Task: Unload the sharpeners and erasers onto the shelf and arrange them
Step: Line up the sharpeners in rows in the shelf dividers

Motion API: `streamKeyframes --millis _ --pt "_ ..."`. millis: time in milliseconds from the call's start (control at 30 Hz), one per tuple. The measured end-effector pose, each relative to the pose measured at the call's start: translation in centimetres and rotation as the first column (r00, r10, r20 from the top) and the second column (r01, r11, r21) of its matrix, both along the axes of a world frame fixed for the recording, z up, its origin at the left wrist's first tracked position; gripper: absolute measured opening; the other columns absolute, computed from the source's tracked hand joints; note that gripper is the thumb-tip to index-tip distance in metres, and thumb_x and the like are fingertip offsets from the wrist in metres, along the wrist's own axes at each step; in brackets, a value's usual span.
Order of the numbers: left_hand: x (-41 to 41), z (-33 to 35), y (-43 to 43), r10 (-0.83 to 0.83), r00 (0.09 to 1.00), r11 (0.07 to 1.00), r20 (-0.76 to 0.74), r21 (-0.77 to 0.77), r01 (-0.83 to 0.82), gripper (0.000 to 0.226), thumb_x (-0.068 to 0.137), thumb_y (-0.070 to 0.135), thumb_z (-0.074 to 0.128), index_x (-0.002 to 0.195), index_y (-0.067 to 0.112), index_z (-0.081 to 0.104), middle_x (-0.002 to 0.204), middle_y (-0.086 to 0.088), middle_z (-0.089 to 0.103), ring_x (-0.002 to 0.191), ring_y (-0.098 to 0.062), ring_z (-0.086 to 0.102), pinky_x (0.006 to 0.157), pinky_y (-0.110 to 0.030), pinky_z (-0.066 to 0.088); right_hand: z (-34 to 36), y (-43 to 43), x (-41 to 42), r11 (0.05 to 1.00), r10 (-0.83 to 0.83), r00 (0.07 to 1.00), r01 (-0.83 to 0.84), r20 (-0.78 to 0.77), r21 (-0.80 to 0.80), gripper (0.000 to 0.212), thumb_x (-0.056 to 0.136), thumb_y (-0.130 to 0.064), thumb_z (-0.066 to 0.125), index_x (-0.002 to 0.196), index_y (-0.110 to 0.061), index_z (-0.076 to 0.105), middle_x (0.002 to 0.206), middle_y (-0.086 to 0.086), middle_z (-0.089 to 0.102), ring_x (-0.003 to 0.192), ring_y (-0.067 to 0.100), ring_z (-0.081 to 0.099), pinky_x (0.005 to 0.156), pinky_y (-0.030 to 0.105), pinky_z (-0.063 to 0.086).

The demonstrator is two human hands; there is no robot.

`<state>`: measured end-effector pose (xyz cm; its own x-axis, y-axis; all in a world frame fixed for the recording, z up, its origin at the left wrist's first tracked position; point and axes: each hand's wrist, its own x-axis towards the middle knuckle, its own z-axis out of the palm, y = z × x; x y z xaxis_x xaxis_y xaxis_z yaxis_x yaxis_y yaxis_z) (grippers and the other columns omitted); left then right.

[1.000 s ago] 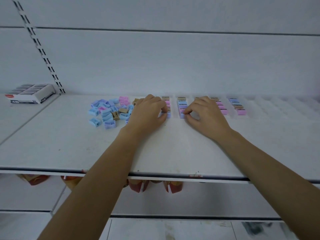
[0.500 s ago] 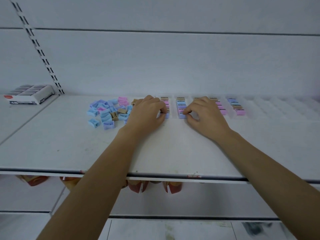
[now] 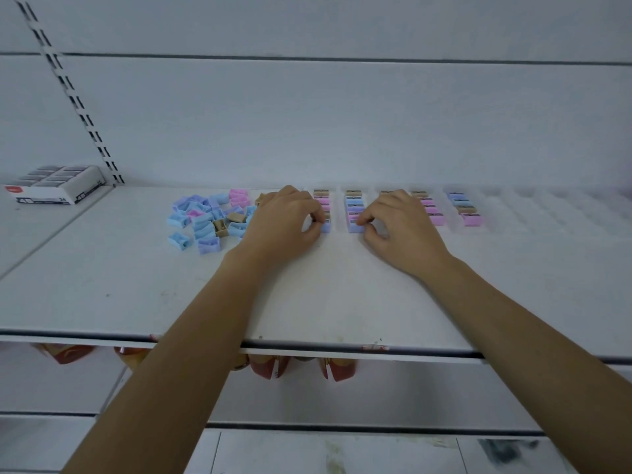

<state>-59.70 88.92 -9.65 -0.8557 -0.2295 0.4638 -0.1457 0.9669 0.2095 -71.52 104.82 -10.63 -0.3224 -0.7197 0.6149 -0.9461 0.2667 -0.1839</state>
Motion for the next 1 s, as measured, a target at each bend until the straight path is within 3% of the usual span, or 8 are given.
streamKeyframes --millis 167,367,500,633,800,900,1000 --pt "0.3 0.3 0.1 -0.002 0.999 1.0 -0.055 -0.003 0.002 0.029 0.079 0.027 0.047 0.09 0.011 0.068 0.093 -0.004 0.067 0.093 -0.026 0.055 0.079 -0.027 0.03 0.0 0.0 -0.1 0.998 -0.011 0.998 0.015 0.055 -0.064 0.018 0.073 -0.01 0.05 0.08 -0.008 0.066 0.081 0.005 0.066 0.082 0.029 0.056 0.073 0.035 0.039" --pt "0.6 2.1 -0.7 0.084 0.984 0.996 -0.159 0.033 -0.079 0.02 0.088 0.014 0.053 0.104 0.011 0.065 0.105 -0.005 0.065 0.103 -0.026 0.053 0.085 -0.029 0.033 0.6 -0.2 -0.1 0.994 -0.086 0.996 0.086 0.002 -0.074 0.026 0.074 -0.007 0.046 0.089 -0.005 0.067 0.086 0.01 0.066 0.083 0.034 0.056 0.071 0.028 0.029" --pt "1.9 5.0 -3.7 0.088 0.993 0.995 -0.081 -0.037 -0.091 0.025 0.09 0.018 0.051 0.112 0.013 0.061 0.113 -0.004 0.062 0.108 -0.024 0.051 0.089 -0.033 0.036 1.8 -1.5 1.4 0.998 0.052 0.982 -0.046 -0.179 0.037 0.029 0.075 -0.012 0.043 0.09 -0.006 0.067 0.085 0.008 0.067 0.079 0.032 0.06 0.072 0.028 0.032" --pt "4.4 6.7 -8.4 0.108 0.994 0.989 0.03 -0.109 -0.104 0.025 0.091 0.02 0.05 0.113 0.015 0.06 0.113 -0.005 0.06 0.106 -0.023 0.053 0.086 -0.035 0.04 3.6 -4.7 4.5 0.976 0.171 0.964 -0.138 -0.204 0.166 0.033 0.078 -0.018 0.044 0.101 -0.009 0.066 0.094 0.008 0.067 0.086 0.031 0.06 0.072 0.03 0.038" --pt "8.0 6.6 -15.2 0.115 0.97 0.992 0.214 -0.078 -0.101 0.023 0.091 0.018 0.051 0.112 0.018 0.06 0.114 -0.004 0.057 0.096 -0.02 0.057 0.087 -0.036 0.044 4.3 -10.7 8.7 0.93 0.199 0.978 -0.171 -0.055 0.327 0.033 0.09 -0.02 0.05 0.122 -0.016 0.056 0.12 0.006 0.056 0.108 0.026 0.05 0.087 0.034 0.035" --pt "9.7 6.1 -18.7 0.037 0.951 0.999 0.307 -0.038 -0.027 0.024 0.09 0.013 0.053 0.113 0.016 0.06 0.114 -0.006 0.058 0.089 -0.019 0.057 0.091 -0.038 0.043 3.8 -14.2 10.8 0.917 0.114 0.99 -0.135 0.078 0.374 0.033 0.089 -0.02 0.049 0.121 -0.017 0.056 0.12 0.005 0.056 0.11 0.024 0.049 0.092 0.035 0.037" --pt "10.6 5.0 -21.0 -0.081 0.916 0.997 0.393 0.018 0.08 0.028 0.089 0.011 0.055 0.116 0.014 0.058 0.116 -0.007 0.058 0.085 -0.015 0.054 0.088 -0.027 0.04 3.1 -17.2 11.9 0.923 0.042 0.988 -0.095 0.148 0.372 0.028 0.089 -0.02 0.051 0.116 -0.015 0.059 0.114 0.006 0.058 0.106 0.023 0.05 0.09 0.036 0.039"
